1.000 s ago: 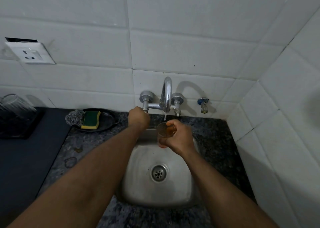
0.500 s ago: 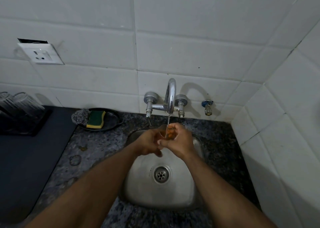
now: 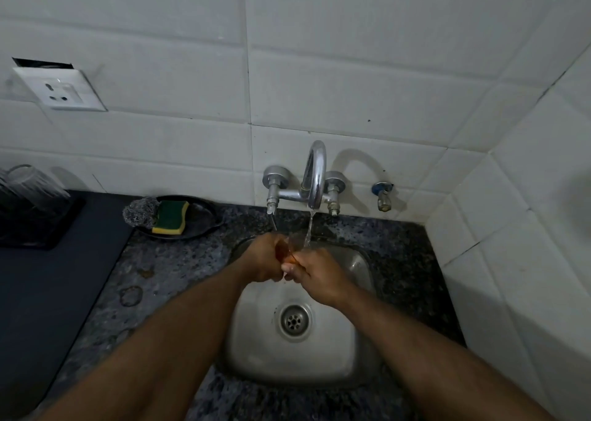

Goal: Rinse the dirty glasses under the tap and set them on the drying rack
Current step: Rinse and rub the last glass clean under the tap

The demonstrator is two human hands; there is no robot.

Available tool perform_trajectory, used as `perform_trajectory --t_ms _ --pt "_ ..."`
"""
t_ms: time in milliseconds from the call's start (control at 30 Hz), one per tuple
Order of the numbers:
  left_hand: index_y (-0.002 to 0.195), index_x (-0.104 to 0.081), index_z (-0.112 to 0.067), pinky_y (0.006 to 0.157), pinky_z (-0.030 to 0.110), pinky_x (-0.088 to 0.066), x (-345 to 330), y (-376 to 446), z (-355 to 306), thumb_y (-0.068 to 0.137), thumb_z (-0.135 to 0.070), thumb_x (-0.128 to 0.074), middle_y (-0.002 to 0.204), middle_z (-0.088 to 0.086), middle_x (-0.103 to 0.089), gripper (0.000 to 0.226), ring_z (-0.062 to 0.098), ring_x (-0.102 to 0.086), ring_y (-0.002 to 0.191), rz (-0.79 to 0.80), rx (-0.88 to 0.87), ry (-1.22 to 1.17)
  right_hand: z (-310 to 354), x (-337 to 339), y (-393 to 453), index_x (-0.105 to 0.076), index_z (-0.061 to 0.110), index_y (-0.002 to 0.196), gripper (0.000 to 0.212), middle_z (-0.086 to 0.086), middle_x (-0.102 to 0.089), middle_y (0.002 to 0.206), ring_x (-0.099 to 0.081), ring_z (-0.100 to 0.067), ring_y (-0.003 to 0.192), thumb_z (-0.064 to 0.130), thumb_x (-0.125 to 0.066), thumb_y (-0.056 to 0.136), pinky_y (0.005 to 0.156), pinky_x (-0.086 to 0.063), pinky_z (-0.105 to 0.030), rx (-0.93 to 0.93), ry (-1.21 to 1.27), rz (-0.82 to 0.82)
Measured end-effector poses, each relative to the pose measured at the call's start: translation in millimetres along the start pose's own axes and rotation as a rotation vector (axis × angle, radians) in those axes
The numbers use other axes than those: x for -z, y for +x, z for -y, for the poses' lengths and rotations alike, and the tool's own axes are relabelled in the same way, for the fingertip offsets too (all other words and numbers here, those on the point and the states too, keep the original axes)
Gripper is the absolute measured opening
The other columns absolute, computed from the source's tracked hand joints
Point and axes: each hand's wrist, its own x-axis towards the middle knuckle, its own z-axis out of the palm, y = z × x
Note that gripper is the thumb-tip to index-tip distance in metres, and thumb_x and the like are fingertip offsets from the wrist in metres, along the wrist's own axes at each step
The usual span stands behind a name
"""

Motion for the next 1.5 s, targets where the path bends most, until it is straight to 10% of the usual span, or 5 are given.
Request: perform_trajectory --t_ms 167,400,567,767,1500 --pt "0.109 -0.069 -0.011 0.076 0.024 -0.051 26.3 4.1 5.6 0.069 0.005 -0.085 0.099 -0.001 -0.072 0.046 0.017 -0.067 0.094 0.506 0.083 0.159 -8.7 20.4 2.0 -0.075 0.012 0.101 0.021 -0.004 -0.074 0.096 -0.069 -0.016 0.081 0.029 -0.063 0.103 0.072 -0.049 -0.028 0.193 -0.303 0.262" --pt "0.116 -0.068 -0.019 0.077 0.029 -0.057 -21.8 4.0 2.2 0.057 -0.009 -0.095 0.101 -0.006 -0.071 0.066 0.012 -0.068 0.091 -0.220 -0.184 -0.023 -15.7 12.7 13.1 -0.072 0.018 0.088 0.024 0.007 -0.070 0.083 -0.063 -0.002 0.074 0.034 -0.063 0.103 0.073 -0.053 -0.028 0.019 -0.071 0.033" --pt "0.116 -0.065 -0.022 0.076 0.024 -0.058 -3.2 6.5 11.8 0.067 0.006 -0.086 0.106 -0.001 -0.070 0.061 0.014 -0.069 0.099 0.299 -0.001 -0.044 -31.9 22.0 8.6 -0.075 0.019 0.092 0.019 0.007 -0.072 0.087 -0.065 -0.007 0.075 0.035 -0.067 0.099 0.074 -0.055 -0.035 0.159 -0.246 0.282" --pt "0.111 -0.065 -0.018 0.064 0.017 -0.053 -26.5 4.4 -1.4 0.060 -0.005 -0.095 0.098 -0.004 -0.070 0.060 0.011 -0.068 0.089 -0.197 -0.153 -0.111 -30.0 19.4 15.1 -0.078 0.021 0.096 0.019 0.010 -0.074 0.088 -0.065 -0.001 0.078 0.035 -0.065 0.101 0.075 -0.051 -0.023 0.101 -0.092 0.080" --pt "0.106 -0.064 -0.019 0.061 0.012 -0.054 -28.3 0.6 -2.4 0.055 -0.009 -0.100 0.097 -0.006 -0.069 0.063 0.009 -0.067 0.088 -0.222 -0.100 -0.204 -35.3 25.4 17.2 -0.071 0.025 0.082 0.024 0.016 -0.062 0.077 -0.058 0.001 0.071 0.041 -0.065 0.100 0.070 -0.042 -0.022 0.147 -0.163 0.133"
